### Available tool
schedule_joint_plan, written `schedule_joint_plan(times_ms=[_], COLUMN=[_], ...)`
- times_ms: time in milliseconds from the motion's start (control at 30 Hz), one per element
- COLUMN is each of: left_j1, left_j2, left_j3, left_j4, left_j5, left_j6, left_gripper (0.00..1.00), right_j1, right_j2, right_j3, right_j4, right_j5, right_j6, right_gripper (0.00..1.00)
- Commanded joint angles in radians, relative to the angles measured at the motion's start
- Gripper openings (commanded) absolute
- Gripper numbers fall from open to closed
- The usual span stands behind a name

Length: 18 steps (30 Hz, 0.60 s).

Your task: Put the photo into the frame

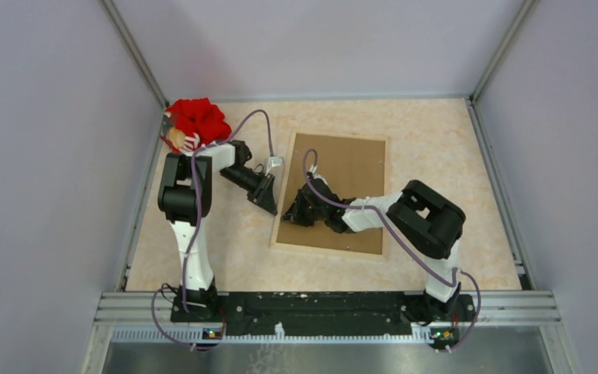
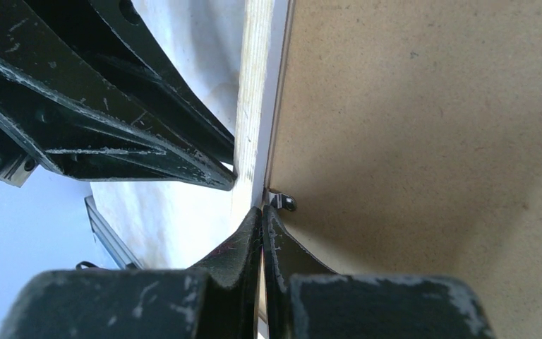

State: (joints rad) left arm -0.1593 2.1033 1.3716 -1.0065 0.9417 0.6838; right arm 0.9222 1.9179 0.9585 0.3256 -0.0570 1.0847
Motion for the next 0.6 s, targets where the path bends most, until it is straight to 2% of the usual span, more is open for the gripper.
schedule_joint_plan(times_ms=[0, 333, 500, 567], left_j1=[-0.005, -0.004, -0.002, 0.002], left_j2=[-0.035, -0.037, -0.048, -0.055], left_j3=[-0.011, -0.008, 0.005, 0.018], left_j4=[0.01, 0.007, -0.011, -0.024], left_j5=[-0.016, -0.018, -0.023, -0.023], left_j6=[0.04, 0.045, 0.047, 0.046], left_gripper=[0.22, 0.22, 0.22, 0.23], right_j1=[0.007, 0.005, -0.026, -0.051], right_j2=[0.035, 0.026, -0.053, -0.117], right_j3=[0.039, 0.043, 0.029, 0.028], right_j4=[0.009, 0.019, 0.086, 0.095], right_j5=[0.034, 0.023, -0.09, -0.133], right_j6=[-0.027, -0.034, -0.004, -0.003], right_gripper=[0.0, 0.0, 0.0, 0.06])
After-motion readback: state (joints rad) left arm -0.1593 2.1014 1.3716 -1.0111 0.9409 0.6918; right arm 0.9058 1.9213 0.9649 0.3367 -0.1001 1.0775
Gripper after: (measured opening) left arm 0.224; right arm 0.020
